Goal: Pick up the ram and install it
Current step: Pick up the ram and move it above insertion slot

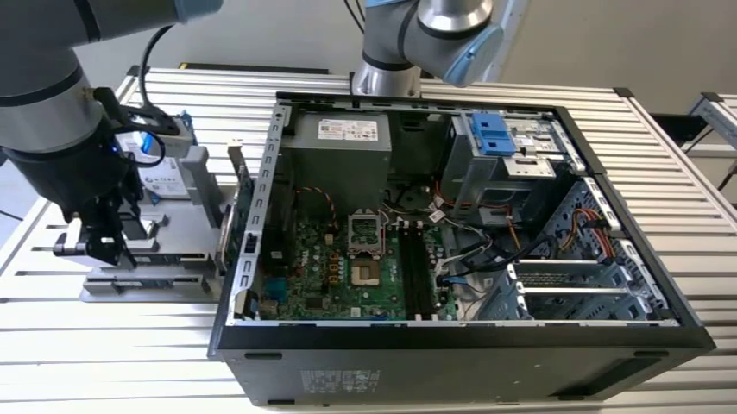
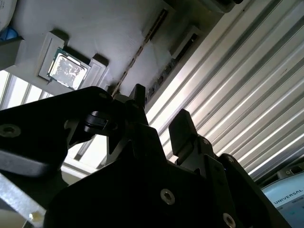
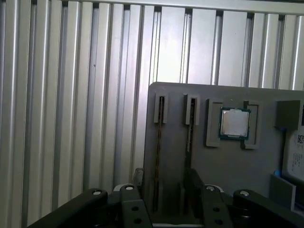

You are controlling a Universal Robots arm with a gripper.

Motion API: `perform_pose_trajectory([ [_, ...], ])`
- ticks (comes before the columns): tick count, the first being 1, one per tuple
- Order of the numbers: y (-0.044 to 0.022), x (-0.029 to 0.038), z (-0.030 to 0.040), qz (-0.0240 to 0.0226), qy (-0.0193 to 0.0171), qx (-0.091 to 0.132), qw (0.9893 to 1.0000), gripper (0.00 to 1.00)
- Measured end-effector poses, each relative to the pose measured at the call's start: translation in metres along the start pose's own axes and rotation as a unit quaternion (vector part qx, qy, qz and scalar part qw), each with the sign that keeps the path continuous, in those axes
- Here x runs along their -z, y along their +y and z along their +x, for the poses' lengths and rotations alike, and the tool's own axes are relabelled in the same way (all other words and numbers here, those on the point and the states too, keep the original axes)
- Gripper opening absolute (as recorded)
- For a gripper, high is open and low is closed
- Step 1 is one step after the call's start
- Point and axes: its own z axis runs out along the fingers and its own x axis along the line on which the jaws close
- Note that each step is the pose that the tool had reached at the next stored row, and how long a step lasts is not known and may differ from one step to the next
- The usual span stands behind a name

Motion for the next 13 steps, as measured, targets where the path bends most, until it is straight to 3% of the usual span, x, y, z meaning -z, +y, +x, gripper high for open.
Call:
perform_pose_trajectory([
  [13,0.0003,-0.0125,-0.0002,0.0000,0.0014,0.002,1.0000,1.00],
])
